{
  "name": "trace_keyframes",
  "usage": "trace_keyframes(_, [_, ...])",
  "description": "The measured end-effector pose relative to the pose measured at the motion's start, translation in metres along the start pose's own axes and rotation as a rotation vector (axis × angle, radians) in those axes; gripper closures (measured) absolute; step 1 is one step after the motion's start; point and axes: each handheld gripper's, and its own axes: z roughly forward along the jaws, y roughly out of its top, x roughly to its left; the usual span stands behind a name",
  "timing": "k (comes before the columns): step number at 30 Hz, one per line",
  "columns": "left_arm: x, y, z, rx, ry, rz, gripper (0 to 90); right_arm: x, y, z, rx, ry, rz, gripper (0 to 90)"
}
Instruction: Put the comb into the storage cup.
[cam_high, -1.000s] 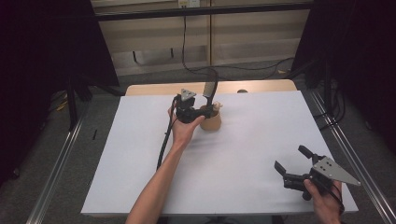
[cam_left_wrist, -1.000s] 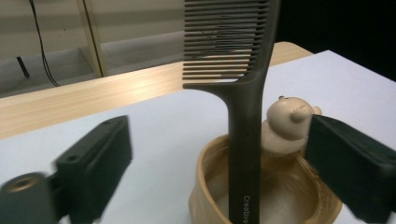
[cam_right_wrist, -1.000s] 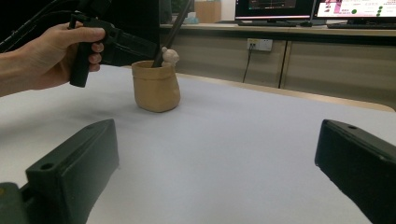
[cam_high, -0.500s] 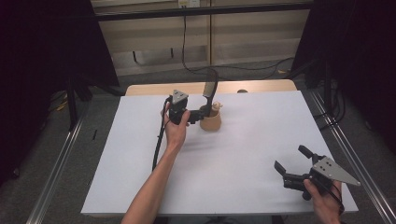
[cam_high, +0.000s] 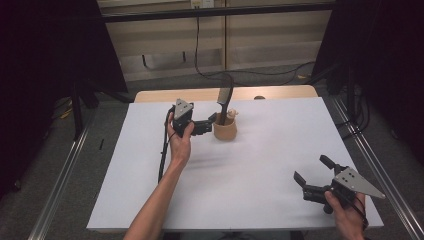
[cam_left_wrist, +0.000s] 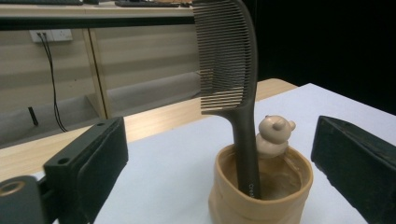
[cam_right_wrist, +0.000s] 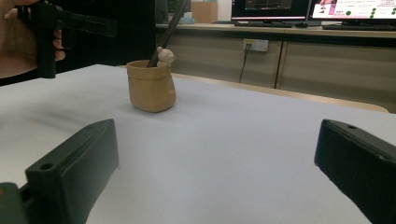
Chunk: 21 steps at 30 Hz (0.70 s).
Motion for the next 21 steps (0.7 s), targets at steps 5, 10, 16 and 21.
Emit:
trace_keyframes(5, [-0.003,-0.005,-0.01,0.003,0.007,0.017,3.1,-0.001,-0.001,0.001,-0.005,-0.002,0.017,0.0])
trace_keyframes(10, [-0.005,-0.01,-0.015,-0.015,-0.027,0.024,2.8,-0.001,-0.001,0.001,-0.009,-0.001,0.022,0.0])
trace_keyframes(16, [-0.009,-0.01,-0.024,-0.064,-0.045,0.017,2.8,-0.002,-0.001,0.001,-0.005,-0.003,0.019,0.0])
trace_keyframes(21, [-0.009,-0.013,-0.031,-0.038,-0.036,0.04,0.3,-0.002,-0.001,0.004,-0.003,0.007,0.018,0.0])
